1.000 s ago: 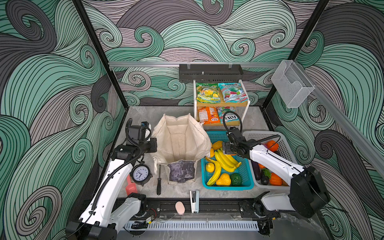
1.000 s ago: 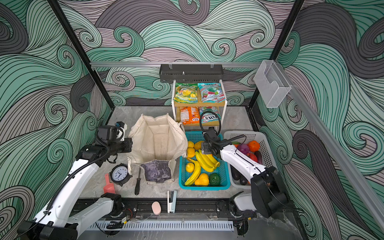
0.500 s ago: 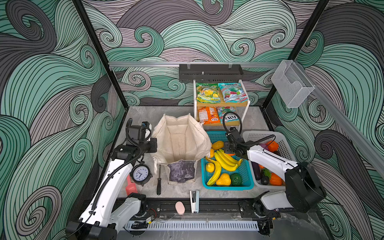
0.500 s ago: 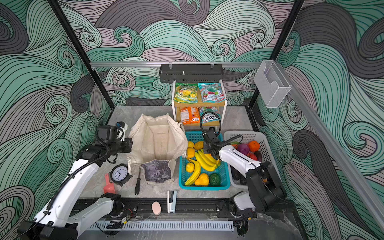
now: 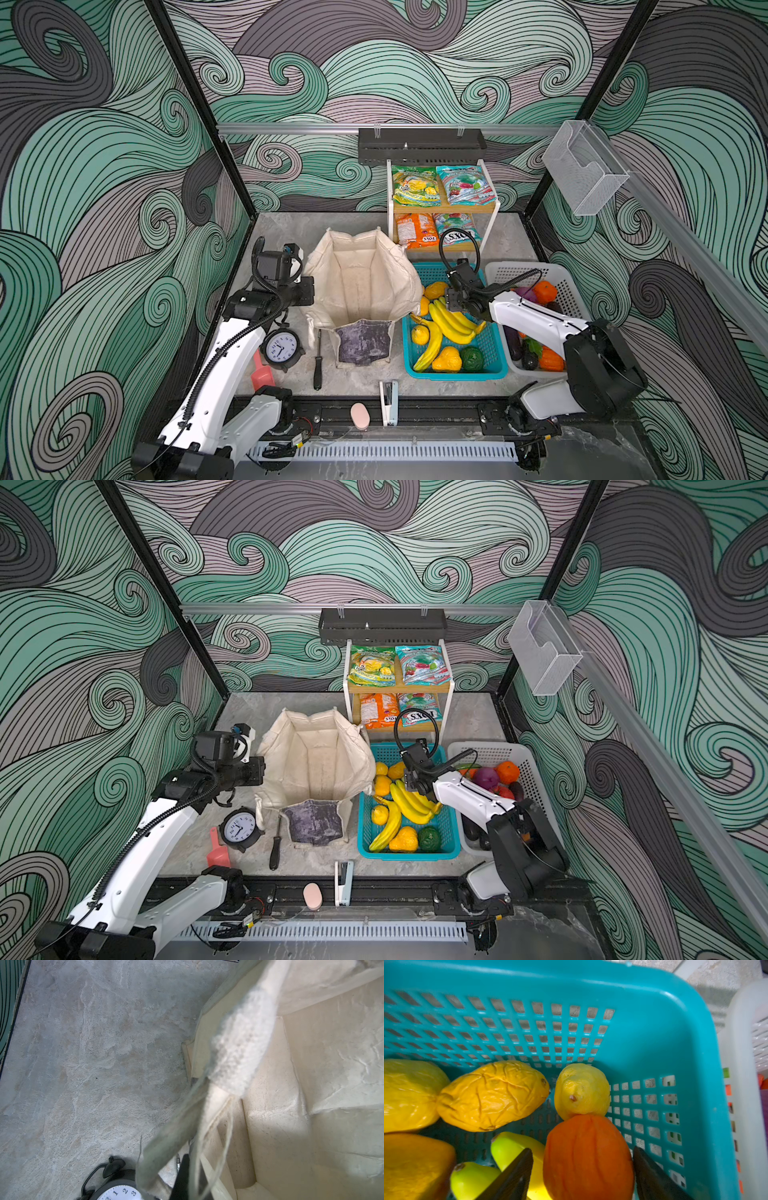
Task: Place the food into the grocery bag and tie it
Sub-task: 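Lower the right gripper onto the orange papaya in the teal basket, then lift the papaya with the right gripper and carry it over the tote bag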
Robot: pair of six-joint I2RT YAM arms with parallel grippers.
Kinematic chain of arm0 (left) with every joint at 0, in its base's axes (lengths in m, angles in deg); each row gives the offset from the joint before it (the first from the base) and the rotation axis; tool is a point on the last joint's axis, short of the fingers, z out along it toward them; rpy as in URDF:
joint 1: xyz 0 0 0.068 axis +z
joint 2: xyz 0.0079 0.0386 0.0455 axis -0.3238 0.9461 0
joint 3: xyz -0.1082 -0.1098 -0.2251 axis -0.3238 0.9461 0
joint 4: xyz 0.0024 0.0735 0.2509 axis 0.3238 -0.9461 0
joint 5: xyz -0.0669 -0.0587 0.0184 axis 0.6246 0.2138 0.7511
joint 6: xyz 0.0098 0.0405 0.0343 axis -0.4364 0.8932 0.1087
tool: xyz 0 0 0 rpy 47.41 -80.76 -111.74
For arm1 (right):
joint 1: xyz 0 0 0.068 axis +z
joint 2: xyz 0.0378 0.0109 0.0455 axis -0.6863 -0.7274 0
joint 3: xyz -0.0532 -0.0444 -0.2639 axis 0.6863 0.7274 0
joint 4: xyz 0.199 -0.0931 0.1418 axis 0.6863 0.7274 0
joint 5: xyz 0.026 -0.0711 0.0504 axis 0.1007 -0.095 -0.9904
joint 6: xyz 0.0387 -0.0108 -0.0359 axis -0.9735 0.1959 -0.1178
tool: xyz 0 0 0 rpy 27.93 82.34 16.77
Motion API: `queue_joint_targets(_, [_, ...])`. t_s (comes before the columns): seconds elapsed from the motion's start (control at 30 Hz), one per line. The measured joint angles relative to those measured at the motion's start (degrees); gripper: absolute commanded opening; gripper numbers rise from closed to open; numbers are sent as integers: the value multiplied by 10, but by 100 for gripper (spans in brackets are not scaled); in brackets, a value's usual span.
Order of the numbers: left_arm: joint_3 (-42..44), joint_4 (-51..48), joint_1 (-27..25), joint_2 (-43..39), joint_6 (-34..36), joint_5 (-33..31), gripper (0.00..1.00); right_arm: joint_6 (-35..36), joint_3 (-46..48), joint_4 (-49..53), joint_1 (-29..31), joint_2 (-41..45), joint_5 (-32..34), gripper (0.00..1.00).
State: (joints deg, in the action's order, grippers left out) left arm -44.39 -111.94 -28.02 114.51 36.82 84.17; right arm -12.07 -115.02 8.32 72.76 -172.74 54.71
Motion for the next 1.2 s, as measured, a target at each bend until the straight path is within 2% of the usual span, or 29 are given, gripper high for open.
queue_joint_targets(0.13, [0, 0, 0, 0, 0, 0, 0, 1, 0, 4, 6, -10, 18, 52])
queue_joint_targets(0.27, [1, 0, 0, -4, 0, -1, 0, 7, 0, 4, 9, -7, 25, 48])
queue_joint_targets(0.4, [1, 1, 0, -7, 0, -2, 0, 10, 1, 4, 12, 27, 25, 48])
queue_joint_targets(0.7, [1, 1, 0, -7, 0, -2, 0, 12, 14, -8, 13, 173, -2, 50])
queue_joint_targets(0.93, [1, 1, 0, -7, 0, -1, 0, 14, 13, 6, 20, 255, -70, 51])
queue_joint_targets(1.03, [1, 1, 0, -7, 0, -1, 0, 15, -7, 20, 40, 273, -90, 51])
queue_joint_targets(1.2, [1, 2, 0, -7, 0, -1, 0, 14, -74, 33, 108, 262, -97, 51])
